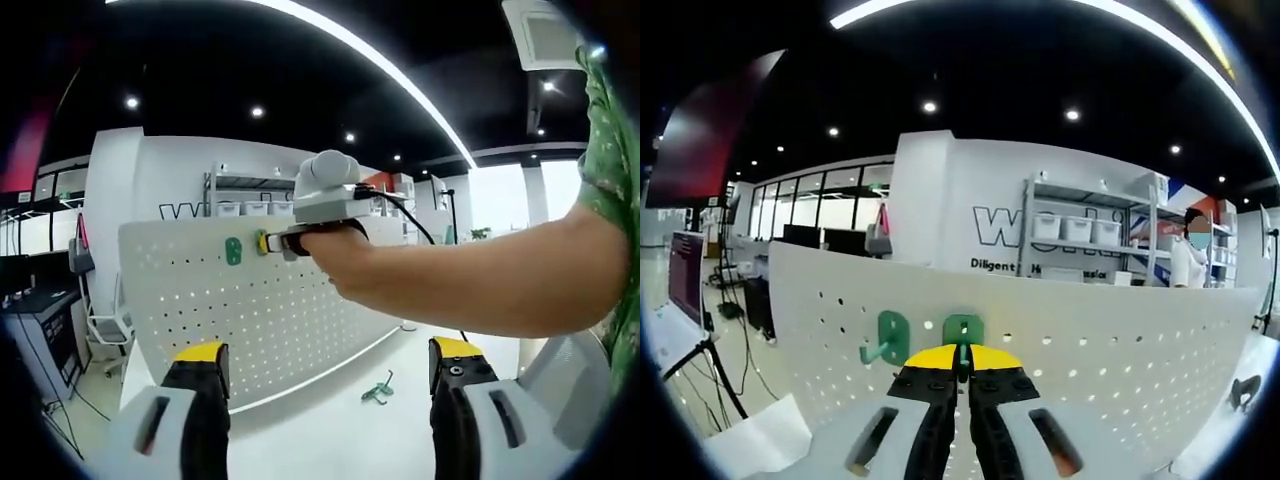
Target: Insert the hook assembly into the mounting plate slot until the hook locks in place.
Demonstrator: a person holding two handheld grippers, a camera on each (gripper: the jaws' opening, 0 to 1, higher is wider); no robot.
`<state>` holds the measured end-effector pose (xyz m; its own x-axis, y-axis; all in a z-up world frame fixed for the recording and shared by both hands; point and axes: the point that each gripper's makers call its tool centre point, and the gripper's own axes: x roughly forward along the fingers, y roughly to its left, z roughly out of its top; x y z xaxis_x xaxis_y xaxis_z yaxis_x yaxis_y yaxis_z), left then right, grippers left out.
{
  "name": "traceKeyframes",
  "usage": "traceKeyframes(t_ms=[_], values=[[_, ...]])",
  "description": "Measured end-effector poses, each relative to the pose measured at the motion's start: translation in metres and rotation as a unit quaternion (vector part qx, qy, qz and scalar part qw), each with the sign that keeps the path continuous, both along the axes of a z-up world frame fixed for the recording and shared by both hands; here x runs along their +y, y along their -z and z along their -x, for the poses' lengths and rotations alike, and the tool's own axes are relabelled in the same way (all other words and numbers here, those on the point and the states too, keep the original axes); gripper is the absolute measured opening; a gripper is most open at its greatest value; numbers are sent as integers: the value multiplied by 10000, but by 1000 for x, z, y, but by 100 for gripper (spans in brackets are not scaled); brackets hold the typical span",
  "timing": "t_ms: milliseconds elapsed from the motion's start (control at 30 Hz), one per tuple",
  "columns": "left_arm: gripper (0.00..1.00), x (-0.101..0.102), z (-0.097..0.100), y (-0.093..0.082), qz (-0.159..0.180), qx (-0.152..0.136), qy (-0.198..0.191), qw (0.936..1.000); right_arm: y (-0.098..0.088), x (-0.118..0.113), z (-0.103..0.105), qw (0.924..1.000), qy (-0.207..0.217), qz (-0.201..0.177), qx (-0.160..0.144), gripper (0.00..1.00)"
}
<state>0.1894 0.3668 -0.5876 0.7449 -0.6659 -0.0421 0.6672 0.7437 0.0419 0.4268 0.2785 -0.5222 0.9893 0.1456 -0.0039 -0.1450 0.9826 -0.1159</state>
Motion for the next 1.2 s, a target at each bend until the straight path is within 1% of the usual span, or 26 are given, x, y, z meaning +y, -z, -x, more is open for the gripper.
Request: traceKeyframes(t_ms=[267, 500, 633, 967, 1067, 1100, 1200], values=[[84, 3, 2, -1, -1, -4, 24, 10000, -3, -1, 2, 9999, 71, -70, -29, 1], [83, 4, 3, 0, 0, 1, 62, 10000, 0, -3, 2, 9998, 147, -116, 20, 1], [83, 5, 3, 1, 1, 15, 77, 10000, -5, -1, 1, 9998, 146, -90, -39, 1], [83, 4, 1, 2, 12, 18, 129, 9999, 0, -3, 0, 9996, 182, -222, 33, 1], [83, 3, 0, 2, 17, 26, 147, 9999, 4, -4, 0, 9994, 197, -266, 109, 1], [83, 3, 0, 2, 25, 16, 156, 9999, 6, -4, 0, 9992, 184, -326, 106, 1], [83, 3, 0, 2, 18, 21, 164, 9999, 4, -2, 0, 9993, 187, -306, 62, 1]])
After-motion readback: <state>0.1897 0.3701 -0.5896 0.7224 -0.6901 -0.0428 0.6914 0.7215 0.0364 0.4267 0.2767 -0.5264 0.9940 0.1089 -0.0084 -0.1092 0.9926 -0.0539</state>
